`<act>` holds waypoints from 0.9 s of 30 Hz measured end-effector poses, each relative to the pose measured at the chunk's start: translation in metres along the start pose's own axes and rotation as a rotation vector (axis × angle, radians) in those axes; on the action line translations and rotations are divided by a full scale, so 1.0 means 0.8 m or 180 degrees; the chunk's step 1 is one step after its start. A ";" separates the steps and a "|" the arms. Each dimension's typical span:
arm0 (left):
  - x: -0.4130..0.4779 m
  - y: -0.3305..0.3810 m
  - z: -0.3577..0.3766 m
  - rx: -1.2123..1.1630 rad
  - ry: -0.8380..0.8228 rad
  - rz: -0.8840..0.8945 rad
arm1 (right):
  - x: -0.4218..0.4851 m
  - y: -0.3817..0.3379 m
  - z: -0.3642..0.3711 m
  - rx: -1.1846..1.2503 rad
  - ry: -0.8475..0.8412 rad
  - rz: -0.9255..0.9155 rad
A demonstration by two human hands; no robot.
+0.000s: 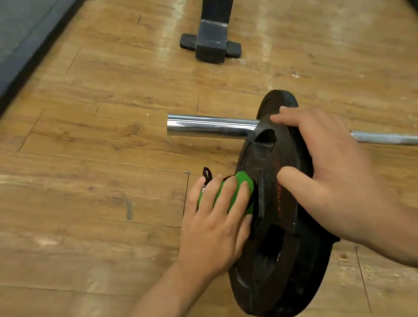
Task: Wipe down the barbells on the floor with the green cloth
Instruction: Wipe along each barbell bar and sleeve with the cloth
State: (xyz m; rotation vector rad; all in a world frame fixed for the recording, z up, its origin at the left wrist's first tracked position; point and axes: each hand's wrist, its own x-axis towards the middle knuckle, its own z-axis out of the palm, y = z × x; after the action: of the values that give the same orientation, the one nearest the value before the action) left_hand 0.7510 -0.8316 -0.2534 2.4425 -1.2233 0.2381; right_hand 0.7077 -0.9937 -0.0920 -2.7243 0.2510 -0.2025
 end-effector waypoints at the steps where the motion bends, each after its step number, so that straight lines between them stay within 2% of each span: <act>1: 0.003 -0.002 0.001 0.0004 0.0028 0.0060 | 0.000 0.000 0.001 0.0021 0.0002 -0.0026; 4: 0.044 0.000 -0.024 0.0051 -0.0211 -0.0179 | 0.006 0.003 0.001 0.0074 0.0052 0.0044; 7: 0.109 -0.004 -0.043 -0.0017 -0.1110 -0.0874 | 0.014 0.003 -0.002 0.0081 0.0076 0.0093; 9: 0.139 -0.005 -0.041 -0.0164 -0.1644 -0.0939 | 0.018 0.002 -0.004 0.0071 0.0094 0.0123; 11: 0.128 -0.002 -0.042 -0.0076 -0.1473 -0.0771 | 0.018 0.002 -0.003 0.0087 0.0082 0.0172; 16: 0.009 0.002 -0.007 -0.0118 -0.0054 -0.0094 | 0.008 0.001 -0.002 0.0080 0.0050 0.0158; 18: -0.004 -0.003 0.002 -0.0066 0.0112 0.0026 | 0.006 0.001 -0.001 0.0081 0.0062 0.0137; 21: 0.028 0.004 -0.019 -0.0003 0.0059 -0.0161 | 0.012 0.001 0.000 0.0207 0.0116 0.0223; 23: 0.076 0.004 -0.035 -0.0009 -0.0370 -0.0523 | 0.018 0.001 -0.003 0.0305 0.0135 0.0321; 25: 0.126 -0.009 -0.031 -0.0022 -0.1236 -0.0841 | 0.022 0.001 -0.007 0.0339 0.0070 0.0372; 27: 0.152 -0.018 -0.026 -0.0150 -0.1769 -0.0873 | 0.023 0.002 -0.008 0.0351 0.0019 0.0423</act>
State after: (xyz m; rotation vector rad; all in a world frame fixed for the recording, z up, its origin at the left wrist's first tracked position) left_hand 0.8367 -0.9039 -0.1996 2.6850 -1.0478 -0.5751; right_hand 0.7243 -1.0012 -0.0847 -2.5872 0.4088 -0.1813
